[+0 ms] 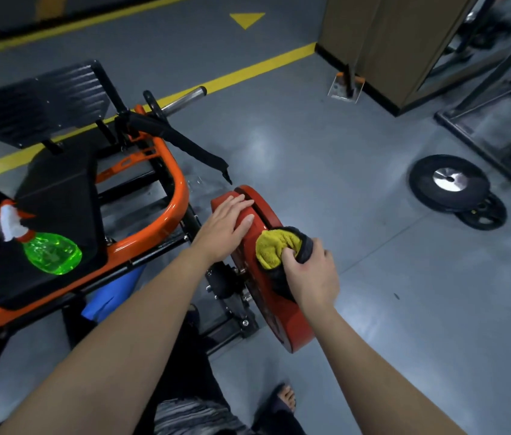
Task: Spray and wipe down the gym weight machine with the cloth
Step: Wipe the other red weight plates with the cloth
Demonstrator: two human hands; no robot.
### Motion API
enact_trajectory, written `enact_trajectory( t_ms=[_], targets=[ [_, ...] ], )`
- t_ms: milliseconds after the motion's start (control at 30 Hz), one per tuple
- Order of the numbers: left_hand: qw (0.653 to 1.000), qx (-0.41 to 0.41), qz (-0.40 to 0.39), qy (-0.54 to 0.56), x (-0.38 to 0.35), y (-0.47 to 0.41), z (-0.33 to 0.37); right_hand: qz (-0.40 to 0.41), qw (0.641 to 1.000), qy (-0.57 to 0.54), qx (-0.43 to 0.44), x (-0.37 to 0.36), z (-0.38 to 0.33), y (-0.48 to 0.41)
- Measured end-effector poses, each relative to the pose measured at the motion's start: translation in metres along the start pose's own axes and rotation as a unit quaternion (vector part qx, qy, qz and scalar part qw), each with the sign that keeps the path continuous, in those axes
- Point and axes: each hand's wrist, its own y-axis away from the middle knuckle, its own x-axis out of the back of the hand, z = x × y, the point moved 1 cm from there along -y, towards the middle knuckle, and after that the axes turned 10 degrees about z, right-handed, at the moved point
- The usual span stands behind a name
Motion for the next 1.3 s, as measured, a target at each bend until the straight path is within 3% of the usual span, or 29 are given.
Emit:
enact_trajectory(
  t_ms=[400,500,633,800,967,1167,1300],
  targets=[
    [0.994,0.012,-0.035,0.101,0.000,-0.037,-0.046,0.149,0.987,0.042,-0.043,-0.035,-0.051,-0.008],
    [0.994,0.004,-0.018,0.105,-0.005,-0.047,-0.060,0.166,0.983,0.069,-0.043,-0.046,-0.065,-0.014],
    [0.994,0.008,-0.054,0.096,-0.004,-0.059,-0.069,0.232,0.966,0.095,-0.061,-0.058,-0.082,-0.012],
    [0.996,-0.039,-0.077,0.036,0.004,-0.070,-0.070,0.312,0.947,0.036,-0.059,-0.067,-0.090,0.012],
    [0.983,-0.184,-0.003,-0.007,0.014,-0.068,-0.044,0.380,0.923,0.033,-0.041,-0.063,-0.070,0.064],
    [0.936,-0.343,-0.070,-0.023,-0.004,-0.040,0.032,0.304,0.900,-0.040,-0.309,-0.046,-0.024,0.122],
    [0.925,-0.342,-0.099,-0.130,-0.020,-0.034,0.042,0.247,0.858,-0.163,-0.421,-0.040,0.016,0.138]
  ],
)
